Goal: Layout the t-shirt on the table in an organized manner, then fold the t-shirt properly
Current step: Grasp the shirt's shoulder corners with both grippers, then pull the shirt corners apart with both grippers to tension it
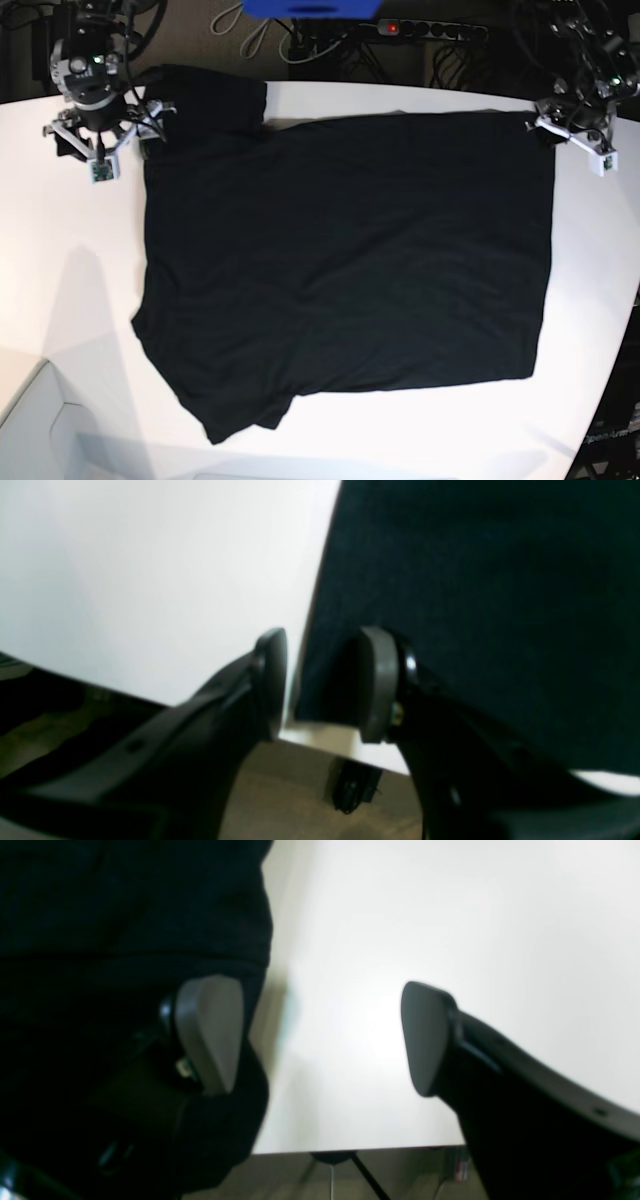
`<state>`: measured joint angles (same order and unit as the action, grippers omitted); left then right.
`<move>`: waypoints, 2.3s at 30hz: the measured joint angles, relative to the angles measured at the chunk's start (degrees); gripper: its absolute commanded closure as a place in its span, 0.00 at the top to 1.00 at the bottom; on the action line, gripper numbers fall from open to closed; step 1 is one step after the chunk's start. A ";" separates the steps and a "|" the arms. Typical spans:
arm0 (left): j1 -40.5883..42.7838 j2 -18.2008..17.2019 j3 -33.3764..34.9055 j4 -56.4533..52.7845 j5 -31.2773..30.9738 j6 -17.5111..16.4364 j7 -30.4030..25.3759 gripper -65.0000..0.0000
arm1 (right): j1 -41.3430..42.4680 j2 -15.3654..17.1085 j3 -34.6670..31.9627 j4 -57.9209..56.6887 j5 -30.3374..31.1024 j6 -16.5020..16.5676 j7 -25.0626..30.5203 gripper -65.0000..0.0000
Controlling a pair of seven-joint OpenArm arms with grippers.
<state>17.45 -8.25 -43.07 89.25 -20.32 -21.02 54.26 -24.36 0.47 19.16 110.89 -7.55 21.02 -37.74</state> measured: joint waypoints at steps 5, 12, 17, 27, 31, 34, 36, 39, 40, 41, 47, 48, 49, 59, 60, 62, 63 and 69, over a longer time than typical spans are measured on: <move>0.70 -0.15 0.09 0.00 -0.31 -0.02 -0.50 0.35 | -0.37 0.00 -0.02 0.00 0.04 0.02 0.13 0.78; 1.14 -0.44 1.20 -0.59 -0.20 -0.11 -0.98 0.30 | -1.40 -0.02 -0.33 -0.04 0.02 0.00 0.39 0.78; 1.18 -0.90 3.10 -0.61 0.39 0.35 -1.84 0.00 | -2.54 -0.35 -0.48 -0.17 0.00 0.02 -0.07 0.78; 1.31 -0.11 3.65 2.21 0.83 0.26 1.14 0.00 | -5.25 -1.73 -4.98 -0.22 0.02 0.02 -0.02 0.78; 1.60 0.22 3.65 3.45 0.81 0.24 2.36 0.00 | -4.76 -1.86 -4.90 -2.10 0.24 -0.02 0.26 0.77; 1.73 0.35 3.65 3.50 0.79 0.24 2.47 0.00 | -4.72 -2.23 -4.94 -3.58 0.09 -0.04 0.46 0.77; 1.79 0.35 3.65 4.04 0.90 0.22 2.78 0.00 | -4.74 -2.21 -4.92 -4.07 0.28 -0.07 0.94 0.77; 1.92 0.42 3.65 5.27 1.46 0.24 4.22 0.00 | -4.94 -2.21 -5.29 -4.28 0.28 -0.09 1.14 0.76; 2.05 0.55 3.65 5.73 1.79 0.22 4.37 0.00 | -5.07 -2.16 -5.77 -4.28 0.28 -0.11 1.14 0.74; 2.25 0.68 3.69 6.21 2.08 0.22 4.98 0.00 | -5.44 -2.12 -6.36 -4.28 0.28 -0.09 1.40 0.71; 2.38 0.76 3.78 8.52 2.14 0.22 5.73 0.00 | -7.26 -2.23 -9.01 -4.15 1.11 -0.09 1.90 0.41; 2.36 0.76 3.78 8.66 2.19 0.22 5.70 0.00 | -7.26 -2.23 -9.07 -4.37 1.64 -0.09 1.99 0.36; 2.34 0.79 3.78 8.70 2.12 0.22 5.55 0.00 | -7.28 -2.23 -9.11 -4.46 1.88 -0.09 2.25 0.29; -1.90 -1.73 -1.81 8.76 2.08 0.00 5.99 0.00 | -9.64 -2.23 -7.17 1.18 -0.02 0.02 -0.55 0.00; -2.34 -1.81 -2.84 8.76 2.10 0.02 5.95 0.00 | -10.19 -2.21 -7.34 2.89 0.28 0.09 0.04 0.00; -3.39 -1.75 -4.02 8.79 2.05 0.02 6.14 0.00 | -10.43 -2.23 -7.69 4.74 0.31 0.11 0.48 0.00; -3.89 -1.68 -4.50 8.79 2.03 0.02 6.19 0.00 | -10.43 -2.43 -7.69 4.94 0.44 0.96 0.74 0.00; -4.11 -1.68 -6.08 10.01 2.29 0.00 6.51 0.00 | -9.73 -4.63 -7.58 4.85 -0.02 9.46 0.22 0.00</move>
<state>13.34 -9.93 -49.15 99.26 -18.02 -21.02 60.77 -34.09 -4.16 11.57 115.74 -7.57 30.48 -37.52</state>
